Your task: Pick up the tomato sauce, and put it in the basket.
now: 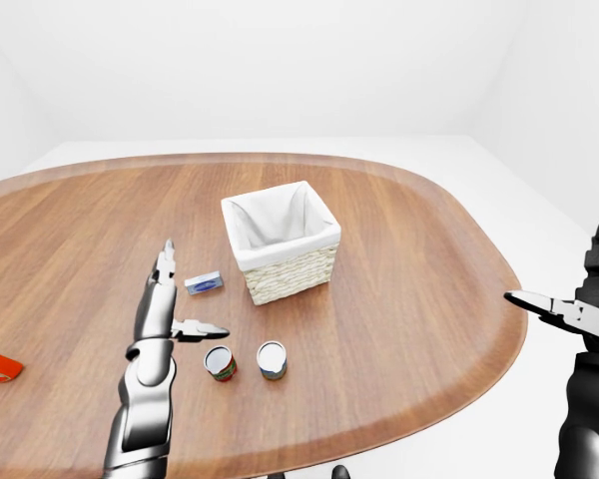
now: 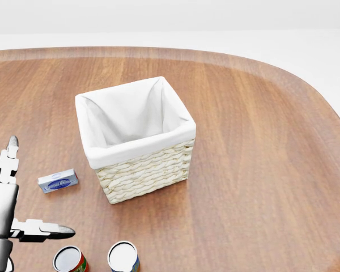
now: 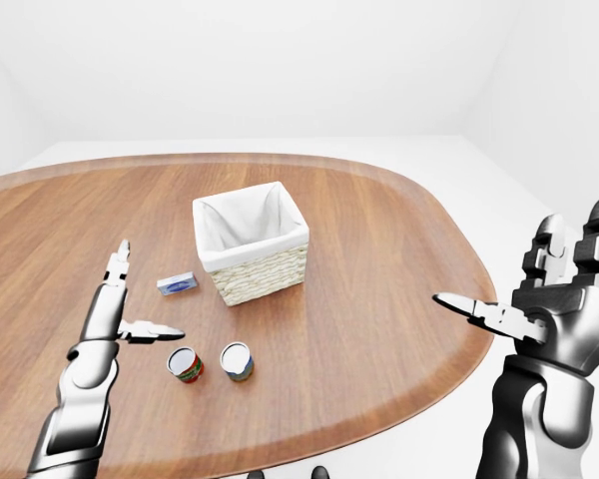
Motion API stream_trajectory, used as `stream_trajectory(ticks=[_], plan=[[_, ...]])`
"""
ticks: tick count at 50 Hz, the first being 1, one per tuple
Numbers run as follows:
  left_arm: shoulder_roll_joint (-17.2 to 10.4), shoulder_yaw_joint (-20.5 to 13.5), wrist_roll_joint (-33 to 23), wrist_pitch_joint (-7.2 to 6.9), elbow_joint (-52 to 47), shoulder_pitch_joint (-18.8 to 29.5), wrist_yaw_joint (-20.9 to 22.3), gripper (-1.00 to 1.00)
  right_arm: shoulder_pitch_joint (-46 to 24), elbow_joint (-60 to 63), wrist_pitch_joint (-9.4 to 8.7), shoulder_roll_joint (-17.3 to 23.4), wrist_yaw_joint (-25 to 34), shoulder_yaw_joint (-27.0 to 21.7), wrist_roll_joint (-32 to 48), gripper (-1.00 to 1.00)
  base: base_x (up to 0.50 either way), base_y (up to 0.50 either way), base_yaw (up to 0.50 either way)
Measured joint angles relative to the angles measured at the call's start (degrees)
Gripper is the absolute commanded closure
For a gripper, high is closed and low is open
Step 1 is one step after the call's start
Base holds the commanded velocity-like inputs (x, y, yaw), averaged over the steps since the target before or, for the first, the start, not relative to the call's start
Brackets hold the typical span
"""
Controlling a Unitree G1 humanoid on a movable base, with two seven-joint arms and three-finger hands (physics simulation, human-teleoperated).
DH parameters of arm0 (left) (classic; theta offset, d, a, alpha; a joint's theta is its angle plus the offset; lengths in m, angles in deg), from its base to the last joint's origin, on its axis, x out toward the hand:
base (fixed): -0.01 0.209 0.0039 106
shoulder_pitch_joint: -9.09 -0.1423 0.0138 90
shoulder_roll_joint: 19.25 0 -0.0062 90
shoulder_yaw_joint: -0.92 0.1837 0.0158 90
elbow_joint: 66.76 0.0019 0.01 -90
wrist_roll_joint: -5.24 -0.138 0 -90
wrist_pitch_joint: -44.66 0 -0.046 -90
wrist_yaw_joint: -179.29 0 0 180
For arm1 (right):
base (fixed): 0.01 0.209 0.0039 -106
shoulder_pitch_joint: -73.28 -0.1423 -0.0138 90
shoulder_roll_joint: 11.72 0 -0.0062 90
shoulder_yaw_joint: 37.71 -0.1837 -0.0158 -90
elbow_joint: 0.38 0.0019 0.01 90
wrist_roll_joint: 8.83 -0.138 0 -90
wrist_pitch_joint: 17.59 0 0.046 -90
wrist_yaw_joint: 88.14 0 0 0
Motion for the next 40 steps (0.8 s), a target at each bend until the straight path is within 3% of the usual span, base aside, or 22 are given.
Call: stream_trajectory(ticks=[15,40], plan=[[0.57,2.43,-7.95,0.0,5.22,-1.24,3.67,-1.0,-0.08,0.09,0.0,0.05,-0.32,0.09,0.37,-1.0,0.0,0.0,0.0],[0.03,5.03,-12.29,1.13,15.12,-0.12,2.98,-1.0,-0.74,2.54,0.0,0.67,-1.43,-0.62,-0.2,-1.0,0.0,0.0,0.0]])
